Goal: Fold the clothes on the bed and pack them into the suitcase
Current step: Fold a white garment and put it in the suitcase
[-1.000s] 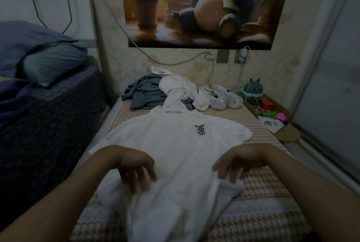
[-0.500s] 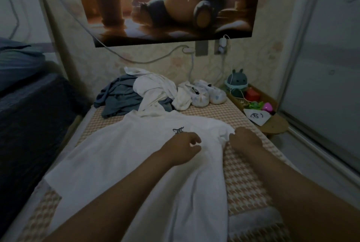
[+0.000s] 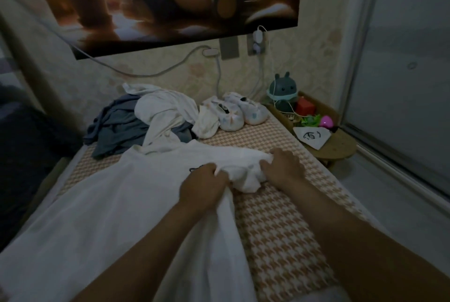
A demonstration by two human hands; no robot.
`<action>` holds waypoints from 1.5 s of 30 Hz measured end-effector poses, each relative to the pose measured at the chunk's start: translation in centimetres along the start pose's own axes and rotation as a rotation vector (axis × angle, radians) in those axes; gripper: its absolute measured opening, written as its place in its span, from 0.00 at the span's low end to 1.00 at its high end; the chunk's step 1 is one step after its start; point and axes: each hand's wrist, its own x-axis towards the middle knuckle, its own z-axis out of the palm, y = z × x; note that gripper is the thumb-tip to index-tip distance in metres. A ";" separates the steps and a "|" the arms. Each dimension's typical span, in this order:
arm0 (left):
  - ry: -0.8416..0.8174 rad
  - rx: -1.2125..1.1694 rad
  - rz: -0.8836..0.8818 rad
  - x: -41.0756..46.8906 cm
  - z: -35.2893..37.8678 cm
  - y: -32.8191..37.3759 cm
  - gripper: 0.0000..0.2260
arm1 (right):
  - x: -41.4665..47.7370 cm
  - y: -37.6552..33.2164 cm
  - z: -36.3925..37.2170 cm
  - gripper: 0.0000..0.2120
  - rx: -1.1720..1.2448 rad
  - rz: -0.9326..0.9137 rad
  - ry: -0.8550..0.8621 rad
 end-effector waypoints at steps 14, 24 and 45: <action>0.125 -0.025 0.218 1.4 1.5 2.8 0.07 | 0.0 -2.3 -2.4 0.15 0.671 0.022 0.347; -0.025 -0.368 0.194 2.2 1.8 4.3 0.14 | -0.3 -0.4 -0.6 0.22 -0.297 -0.532 0.057; 0.163 0.078 -0.095 8.9 -6.2 -20.2 0.24 | 3.6 -13.4 9.0 0.16 0.106 -0.572 -0.023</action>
